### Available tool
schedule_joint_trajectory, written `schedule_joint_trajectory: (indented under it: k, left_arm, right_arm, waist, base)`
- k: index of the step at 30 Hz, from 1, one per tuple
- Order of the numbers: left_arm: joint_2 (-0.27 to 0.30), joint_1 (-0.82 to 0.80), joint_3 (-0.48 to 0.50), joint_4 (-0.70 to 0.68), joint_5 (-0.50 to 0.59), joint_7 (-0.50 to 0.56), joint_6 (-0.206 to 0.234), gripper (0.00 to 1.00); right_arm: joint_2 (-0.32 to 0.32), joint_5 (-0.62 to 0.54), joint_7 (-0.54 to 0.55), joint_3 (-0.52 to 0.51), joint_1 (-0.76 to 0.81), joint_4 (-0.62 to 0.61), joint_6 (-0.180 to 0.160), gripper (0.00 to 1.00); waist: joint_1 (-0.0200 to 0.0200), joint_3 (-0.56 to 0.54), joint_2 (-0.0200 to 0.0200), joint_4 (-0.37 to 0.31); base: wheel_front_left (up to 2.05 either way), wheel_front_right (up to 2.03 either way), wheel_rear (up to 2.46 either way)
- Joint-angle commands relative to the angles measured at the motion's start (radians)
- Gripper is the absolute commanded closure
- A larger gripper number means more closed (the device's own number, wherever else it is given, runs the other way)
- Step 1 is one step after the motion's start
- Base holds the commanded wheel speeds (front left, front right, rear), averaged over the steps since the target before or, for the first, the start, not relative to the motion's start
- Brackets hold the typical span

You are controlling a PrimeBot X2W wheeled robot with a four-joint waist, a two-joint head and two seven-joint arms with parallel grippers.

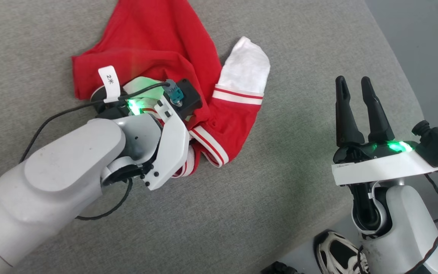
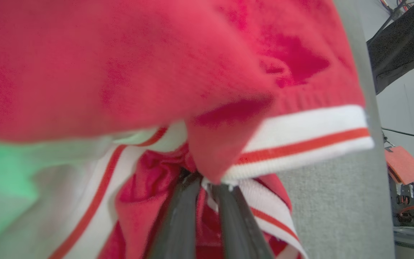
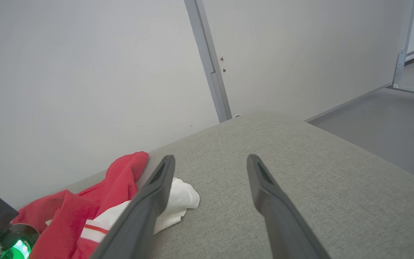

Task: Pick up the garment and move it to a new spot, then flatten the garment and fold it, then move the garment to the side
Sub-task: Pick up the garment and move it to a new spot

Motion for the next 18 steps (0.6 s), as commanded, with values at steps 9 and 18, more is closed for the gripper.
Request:
schedule_joint_trajectory:
  k: [9, 18]
  left_arm:
    - [0.041, 0.059, -0.048, 0.109, 0.03, 0.076, 0.012, 0.16]
    - [-0.002, -0.04, -0.023, 0.06, -0.024, -0.114, 0.005, 0.0]
  right_arm:
    - [0.003, 0.002, -0.002, -0.009, 0.008, -0.001, 0.0, 0.0]
    - [0.002, -0.099, -0.002, -0.04, 0.013, 0.021, 0.0, 0.0]
  waist:
    - [0.0, 0.002, -0.0001, -0.006]
    - [0.0, -0.089, -0.0001, 0.123]
  base:
    - [0.0, 0.0, 0.0]
    - [0.0, 0.0, 0.0]
